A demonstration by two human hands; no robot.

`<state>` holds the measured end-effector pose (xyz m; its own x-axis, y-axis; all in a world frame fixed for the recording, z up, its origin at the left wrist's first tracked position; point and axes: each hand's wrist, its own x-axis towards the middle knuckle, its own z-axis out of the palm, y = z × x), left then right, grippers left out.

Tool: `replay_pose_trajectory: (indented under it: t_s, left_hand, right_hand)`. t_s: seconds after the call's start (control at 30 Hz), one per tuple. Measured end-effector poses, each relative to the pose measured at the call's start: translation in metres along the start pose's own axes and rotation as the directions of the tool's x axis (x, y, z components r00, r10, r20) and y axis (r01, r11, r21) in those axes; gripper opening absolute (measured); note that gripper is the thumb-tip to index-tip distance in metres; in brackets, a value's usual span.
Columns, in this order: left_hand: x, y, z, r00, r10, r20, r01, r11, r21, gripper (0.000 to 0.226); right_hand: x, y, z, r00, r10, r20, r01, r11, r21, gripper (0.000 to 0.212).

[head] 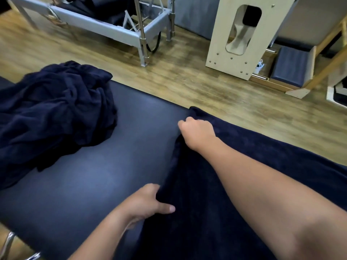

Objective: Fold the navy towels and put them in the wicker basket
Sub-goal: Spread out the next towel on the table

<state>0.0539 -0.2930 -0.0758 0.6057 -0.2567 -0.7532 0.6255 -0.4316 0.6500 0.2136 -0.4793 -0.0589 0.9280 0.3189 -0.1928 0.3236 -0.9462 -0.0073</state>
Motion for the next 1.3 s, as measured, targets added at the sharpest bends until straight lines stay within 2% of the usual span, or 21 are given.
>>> replay_pose_trajectory:
  t_s: [0.13,0.23,0.3,0.37,0.4,0.43,0.5,0.53,0.6,0.67,0.73,0.8,0.83,0.87,0.93,1.0,1.1,1.13,1.17,1.23,1.3]
  left_hand:
    - [-0.012,-0.015,-0.023,0.989,-0.130,-0.066,0.144,0.947,0.286,0.041]
    - [-0.017,-0.020,-0.030,0.972,-0.207,-0.116,0.237,0.844,0.481,0.033]
    - [-0.025,-0.016,-0.027,0.962,-0.193,-0.195,0.273,0.730,0.626,0.023]
    - [-0.031,-0.011,-0.015,0.946,-0.024,-0.322,0.286,0.522,0.803,0.029]
    - [-0.030,-0.009,-0.007,0.919,0.136,-0.370,0.272,0.461,0.845,0.035]
    - [-0.027,-0.006,0.003,0.869,0.327,-0.372,0.213,0.431,0.877,0.038]
    - [-0.013,-0.003,0.023,0.757,0.610,-0.235,-0.024,0.385,0.923,0.044]
    - [-0.005,0.001,0.033,0.766,0.633,-0.109,-0.136,0.327,0.935,0.056]
    - [0.013,0.009,0.049,0.865,0.499,0.043,-0.185,0.238,0.954,0.084]
    - [0.029,0.023,0.059,0.924,0.382,0.005,-0.096,0.219,0.971,0.097]
    - [0.046,0.042,0.070,0.922,0.368,-0.118,0.016,0.268,0.963,0.099]
    - [0.060,0.065,0.080,0.918,0.326,-0.226,0.122,0.311,0.943,0.102]
    - [0.067,0.075,0.083,0.913,0.333,-0.234,0.134,0.297,0.945,0.100]
    - [0.075,0.083,0.089,0.907,0.378,-0.186,0.090,0.256,0.962,0.093]
    - [0.091,0.098,0.099,0.906,0.424,0.017,-0.092,0.158,0.983,0.088]
    - [0.106,0.115,0.107,0.925,0.363,0.110,-0.172,0.144,0.975,0.097]
    - [0.126,0.151,0.127,0.968,0.251,-0.012,-0.060,0.274,0.960,0.095]
    - [0.130,0.163,0.135,0.974,0.217,-0.062,-0.006,0.300,0.954,0.101]
    - [0.133,0.173,0.142,0.975,0.202,-0.097,0.037,0.282,0.959,0.111]
    - [0.135,0.186,0.169,0.970,0.233,-0.063,0.020,0.182,0.983,0.126]
    - [0.136,0.186,0.196,0.971,0.234,0.056,-0.092,0.145,0.985,0.132]
  right_hand:
    - [-0.003,-0.003,0.012,0.995,0.102,0.019,-0.104,0.990,0.096,0.031]
    - [-0.002,-0.005,0.025,0.992,0.128,0.021,-0.129,0.983,0.129,0.051]
    - [0.004,-0.009,0.033,0.997,0.081,0.000,-0.080,0.984,0.157,0.069]
    - [0.009,-0.010,0.036,0.999,0.046,0.025,-0.051,0.958,0.282,0.077]
    - [0.009,-0.009,0.036,0.998,0.036,0.044,-0.049,0.933,0.357,0.078]
    - [0.007,-0.007,0.037,0.998,0.027,0.057,-0.048,0.909,0.415,0.080]
    - [-0.002,-0.004,0.038,0.998,0.027,0.056,-0.050,0.882,0.469,0.080]
    - [-0.009,0.000,0.039,0.998,0.045,0.046,-0.061,0.877,0.476,0.077]
    - [-0.026,0.009,0.045,0.995,0.098,0.028,-0.100,0.885,0.455,0.069]
    - [-0.049,0.023,0.056,0.987,0.162,0.010,-0.153,0.907,0.392,0.063]
    - [-0.079,0.044,0.067,0.964,0.266,0.000,-0.250,0.905,0.344,0.061]
    - [-0.110,0.070,0.077,0.914,0.406,0.018,-0.391,0.868,0.305,0.063]
    - [-0.124,0.082,0.081,0.876,0.482,0.037,-0.471,0.834,0.287,0.063]
    - [-0.138,0.098,0.084,0.824,0.564,0.058,-0.556,0.784,0.275,0.063]
    - [-0.165,0.127,0.087,0.707,0.700,0.100,-0.695,0.662,0.280,0.063]
    - [-0.190,0.154,0.090,0.615,0.773,0.156,-0.776,0.557,0.296,0.064]
    - [-0.220,0.194,0.095,0.487,0.839,0.241,-0.860,0.412,0.302,0.067]
    - [-0.228,0.206,0.096,0.443,0.856,0.265,-0.881,0.362,0.304,0.069]
    - [-0.232,0.217,0.096,0.408,0.867,0.286,-0.896,0.320,0.308,0.072]
    - [-0.242,0.239,0.095,0.379,0.872,0.309,-0.908,0.285,0.308,0.075]
    - [-0.249,0.258,0.094,0.402,0.861,0.312,-0.898,0.304,0.317,0.075]
